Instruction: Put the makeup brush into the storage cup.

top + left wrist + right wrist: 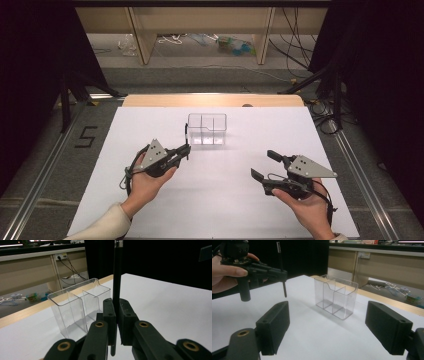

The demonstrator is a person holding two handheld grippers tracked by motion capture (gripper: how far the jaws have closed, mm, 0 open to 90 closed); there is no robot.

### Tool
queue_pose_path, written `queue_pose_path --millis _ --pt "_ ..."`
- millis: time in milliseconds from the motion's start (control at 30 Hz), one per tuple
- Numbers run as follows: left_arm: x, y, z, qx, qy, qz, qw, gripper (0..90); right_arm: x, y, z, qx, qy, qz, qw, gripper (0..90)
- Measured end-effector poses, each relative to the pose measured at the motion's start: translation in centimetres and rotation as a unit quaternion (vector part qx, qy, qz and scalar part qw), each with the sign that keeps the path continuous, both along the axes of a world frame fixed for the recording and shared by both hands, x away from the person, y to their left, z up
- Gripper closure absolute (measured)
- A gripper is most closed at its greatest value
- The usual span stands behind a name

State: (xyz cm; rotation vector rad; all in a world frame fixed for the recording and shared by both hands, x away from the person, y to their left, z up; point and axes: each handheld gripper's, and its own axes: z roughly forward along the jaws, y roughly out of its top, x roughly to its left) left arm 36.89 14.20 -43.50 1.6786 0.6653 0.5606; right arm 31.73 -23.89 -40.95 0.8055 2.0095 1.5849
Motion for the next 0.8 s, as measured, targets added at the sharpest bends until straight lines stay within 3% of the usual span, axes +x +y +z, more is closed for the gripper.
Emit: queue_pose_path --millis 67,100,233,367,467,767,800 --pt "0.0 0.0 0.0 0.0 0.0 0.0 1.0 85.3 -0.3 -0.2 0.0 -0.008 0.012 -0.004 0.9999 20.7" --pt "0.0 0.0 0.0 -0.001 0.001 0.0 1.0 85.3 -0.2 -0.1 -0.2 0.005 0.007 -0.003 1.0 20.7" --pt "0.0 -0.1 0.1 -0.006 0.003 -0.002 1.0 85.3 -0.2 -0.2 -0.3 0.001 -0.003 -0.009 1.0 20.7" --pt "0.1 -0.2 0.3 -0.009 -0.002 -0.002 1.0 85.3 -0.3 -0.2 -0.4 0.0 0.013 -0.005 0.9999 20.7" --pt "0.3 -0.2 0.5 -0.011 -0.003 0.001 0.9999 85.3 -0.3 0.0 -0.5 0.01 0.012 0.0 0.9999 20.6" --pt "1.6 -0.1 1.0 -0.011 -0.01 0.012 0.9998 85.3 -0.3 -0.2 -0.5 0.001 0.012 -0.002 0.9999 20.7" --pt "1.7 -0.1 1.0 -0.011 -0.01 0.013 0.9998 85.3 -0.2 -0.2 -0.6 0.0 -0.002 -0.006 1.0 20.7"
